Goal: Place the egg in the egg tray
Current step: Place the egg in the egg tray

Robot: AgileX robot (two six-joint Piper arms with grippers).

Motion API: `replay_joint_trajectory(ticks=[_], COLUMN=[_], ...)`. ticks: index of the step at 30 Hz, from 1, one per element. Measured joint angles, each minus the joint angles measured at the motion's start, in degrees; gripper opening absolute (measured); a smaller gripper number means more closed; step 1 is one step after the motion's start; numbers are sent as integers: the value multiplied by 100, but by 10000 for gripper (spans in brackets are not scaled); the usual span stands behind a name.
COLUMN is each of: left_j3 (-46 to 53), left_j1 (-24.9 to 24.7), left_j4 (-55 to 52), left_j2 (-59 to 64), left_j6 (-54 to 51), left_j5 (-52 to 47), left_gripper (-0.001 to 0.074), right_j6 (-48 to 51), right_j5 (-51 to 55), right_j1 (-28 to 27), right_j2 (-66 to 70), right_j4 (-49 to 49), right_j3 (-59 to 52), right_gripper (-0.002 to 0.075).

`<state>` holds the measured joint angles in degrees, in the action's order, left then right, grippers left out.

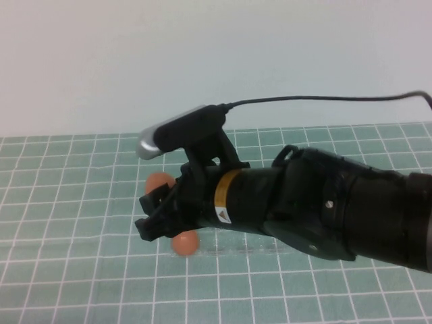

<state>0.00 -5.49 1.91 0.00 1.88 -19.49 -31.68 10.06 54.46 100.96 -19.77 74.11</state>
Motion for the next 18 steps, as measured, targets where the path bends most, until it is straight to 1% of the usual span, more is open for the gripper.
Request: replay_joint_trajectory(ticks=[6, 10, 13, 18], left_j3=[0, 0, 0, 0], left_j1=[0, 0, 0, 0], left_j4=[0, 0, 0, 0], left_j2=[0, 0, 0, 0], left_j6=[0, 0, 0, 0], left_j5=[0, 0, 0, 0], left_gripper=[-1, -1, -1, -1], right_j6=[19, 472, 1199, 3048], right_j5=[-1808, -3201, -3412, -3354], right_j1=[-280, -483, -572, -592], right_j2=[0, 0, 0, 0], right_j4=[-45, -24, 236, 1041], right_j3=[-838, -1391, -1569, -1600], right_gripper=[384, 384, 384, 384])
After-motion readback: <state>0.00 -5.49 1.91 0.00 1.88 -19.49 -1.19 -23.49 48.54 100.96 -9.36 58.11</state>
